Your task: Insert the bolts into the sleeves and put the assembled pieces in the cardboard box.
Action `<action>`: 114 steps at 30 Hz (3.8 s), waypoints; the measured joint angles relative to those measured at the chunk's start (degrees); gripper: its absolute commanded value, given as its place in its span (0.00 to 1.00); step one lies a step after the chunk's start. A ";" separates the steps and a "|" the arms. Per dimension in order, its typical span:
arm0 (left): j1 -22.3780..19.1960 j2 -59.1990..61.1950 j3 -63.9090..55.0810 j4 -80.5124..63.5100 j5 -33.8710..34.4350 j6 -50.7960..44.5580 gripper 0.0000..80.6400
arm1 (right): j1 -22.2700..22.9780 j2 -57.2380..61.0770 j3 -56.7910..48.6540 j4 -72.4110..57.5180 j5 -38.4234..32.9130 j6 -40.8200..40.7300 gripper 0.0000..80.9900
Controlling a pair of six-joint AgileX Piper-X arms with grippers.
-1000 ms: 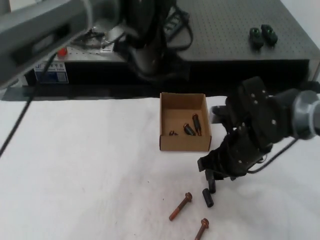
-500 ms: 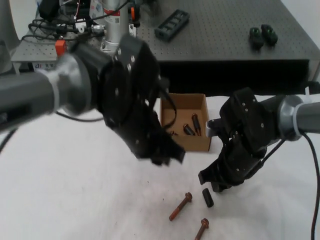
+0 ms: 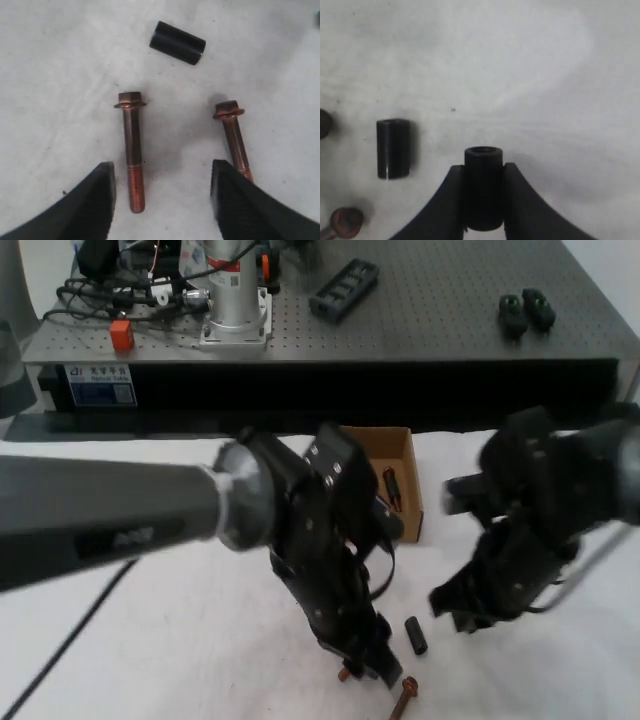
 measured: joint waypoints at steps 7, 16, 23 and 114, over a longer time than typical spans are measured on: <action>0.00 4.52 -4.91 -0.08 -1.99 2.54 0.52 | 0.03 -10.53 4.65 3.35 -0.15 0.00 0.05; 0.00 10.33 -12.35 5.85 -4.33 3.87 0.36 | 0.03 -30.04 7.49 9.47 -0.15 2.43 0.05; 0.00 11.63 -14.80 8.71 -4.74 4.10 0.12 | 0.03 -35.47 7.49 10.19 -0.15 3.40 0.05; 5.85 -26.08 14.34 -44.27 21.27 -44.07 0.61 | 0.20 -1.13 3.08 -55.06 -5.85 18.13 0.05</action>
